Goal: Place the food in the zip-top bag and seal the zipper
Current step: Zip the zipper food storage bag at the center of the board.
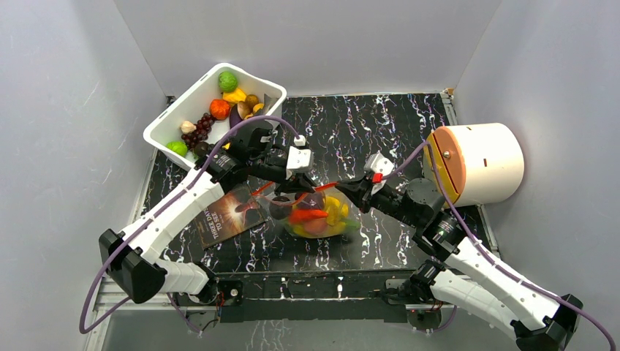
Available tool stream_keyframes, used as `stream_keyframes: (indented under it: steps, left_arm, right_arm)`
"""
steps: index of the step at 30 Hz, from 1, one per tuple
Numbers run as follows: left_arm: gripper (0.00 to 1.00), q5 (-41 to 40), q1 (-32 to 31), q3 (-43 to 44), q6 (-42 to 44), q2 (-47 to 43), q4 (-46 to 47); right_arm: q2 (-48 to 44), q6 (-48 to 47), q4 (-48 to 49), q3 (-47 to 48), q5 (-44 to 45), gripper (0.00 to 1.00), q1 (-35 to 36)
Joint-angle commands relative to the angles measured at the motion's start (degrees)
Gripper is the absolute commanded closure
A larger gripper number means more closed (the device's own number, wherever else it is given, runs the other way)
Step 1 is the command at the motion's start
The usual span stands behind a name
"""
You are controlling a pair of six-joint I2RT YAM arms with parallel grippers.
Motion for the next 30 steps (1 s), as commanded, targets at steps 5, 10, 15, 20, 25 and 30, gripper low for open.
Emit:
stream_keyframes:
  steps: [5, 10, 15, 20, 25, 30]
  left_arm:
    - [1.0, -2.7, 0.5, 0.2, 0.4, -4.2, -5.7]
    - [1.0, -3.2, 0.4, -0.5, 0.1, -4.9, -6.3]
    - [1.0, -4.1, 0.5, -1.1, 0.0, -5.6, -7.1]
    - [1.0, -4.8, 0.5, -1.6, 0.0, -6.2, -7.7]
    - [1.0, -6.7, 0.4, -1.5, -0.1, -7.4, -9.7]
    - [1.0, -7.4, 0.5, -2.7, -0.1, -9.1, -11.5]
  right_arm:
    - [-0.4, 1.1, 4.4, 3.2, 12.0, 1.0, -0.6]
    - [1.3, 0.5, 3.6, 4.0, 15.1, 1.0, -0.8]
    - [2.2, 0.5, 3.4, 4.8, 17.8, 1.0, -1.8]
    - [4.0, 0.7, 3.5, 4.9, 18.7, 1.0, -4.2]
    - [5.9, 1.9, 3.0, 5.7, 16.2, 1.0, -8.8]
    - [7.1, 3.1, 0.0, 6.9, 15.5, 1.0, -14.9]
